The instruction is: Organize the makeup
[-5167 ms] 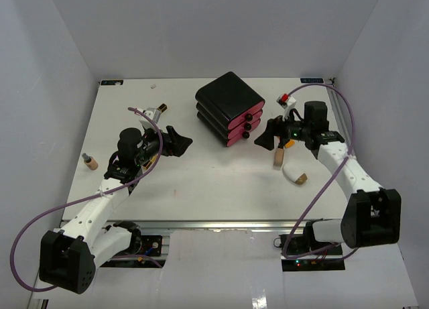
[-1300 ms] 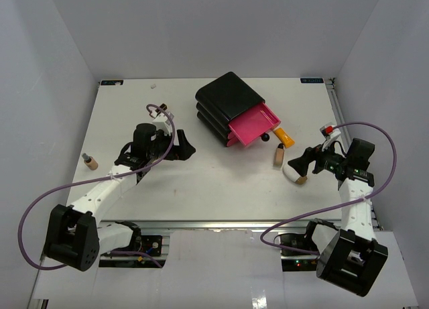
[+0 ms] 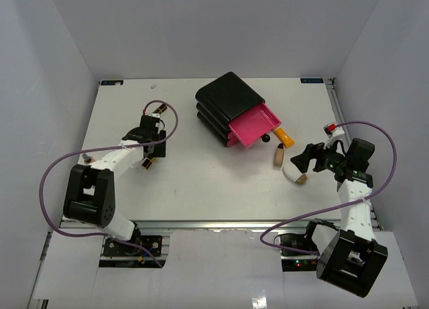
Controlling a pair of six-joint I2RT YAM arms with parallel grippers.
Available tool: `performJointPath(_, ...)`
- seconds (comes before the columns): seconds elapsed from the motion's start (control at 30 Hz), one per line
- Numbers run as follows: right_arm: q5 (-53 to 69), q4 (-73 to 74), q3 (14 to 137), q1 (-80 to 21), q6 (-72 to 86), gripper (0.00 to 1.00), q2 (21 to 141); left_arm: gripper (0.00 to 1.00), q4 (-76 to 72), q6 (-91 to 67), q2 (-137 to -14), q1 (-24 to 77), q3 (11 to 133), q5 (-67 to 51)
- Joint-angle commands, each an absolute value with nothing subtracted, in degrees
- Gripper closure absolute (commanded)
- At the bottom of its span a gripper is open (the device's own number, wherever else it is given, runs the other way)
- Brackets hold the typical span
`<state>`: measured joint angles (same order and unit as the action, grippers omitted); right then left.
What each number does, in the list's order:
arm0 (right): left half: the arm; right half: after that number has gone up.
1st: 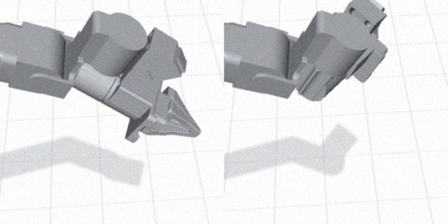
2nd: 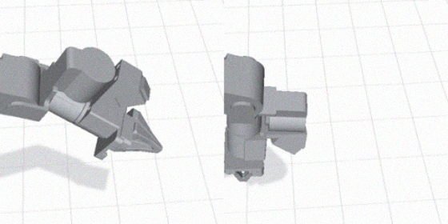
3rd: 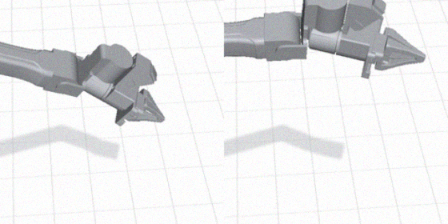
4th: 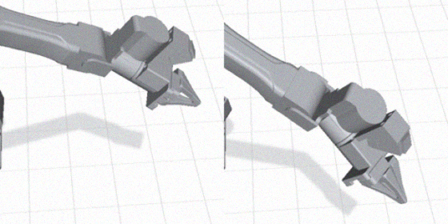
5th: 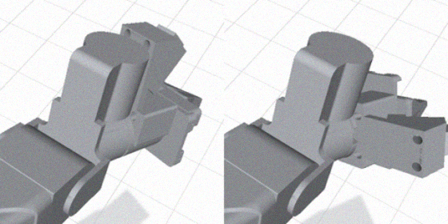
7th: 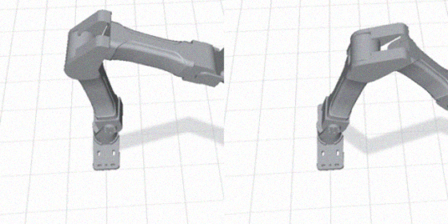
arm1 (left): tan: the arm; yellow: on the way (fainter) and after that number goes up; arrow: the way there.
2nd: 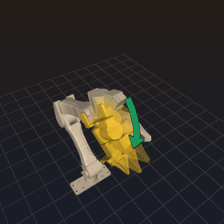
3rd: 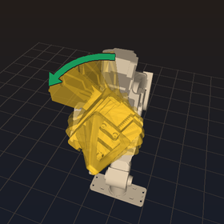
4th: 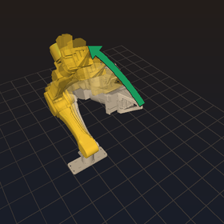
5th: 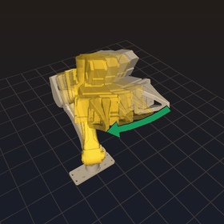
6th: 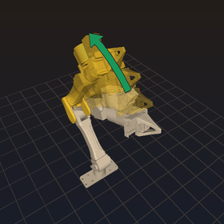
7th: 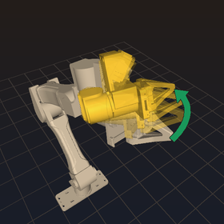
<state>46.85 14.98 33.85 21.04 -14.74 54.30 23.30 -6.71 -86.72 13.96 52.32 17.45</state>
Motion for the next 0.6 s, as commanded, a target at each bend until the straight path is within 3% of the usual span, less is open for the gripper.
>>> performJointPath(0.0, 48.4, 13.6, 33.5, 21.4, -14.6, 0.0, 53.1, 0.22, 24.3, -5.7, -88.5, 12.1, 54.7, 14.3)
performJointPath(0.37, 48.7, 13.9, 33.6, 21.4, -14.9, 0.0, 53.3, 0.32, 24.7, -6.3, -93.5, 10.4, 55.6, 8.8)
performJointPath(0.57, 48.4, 14.0, 33.6, 21.4, -14.9, 0.0, 53.3, 0.44, 25.4, -7.7, -95.7, 9.8, 56.0, 7.8)
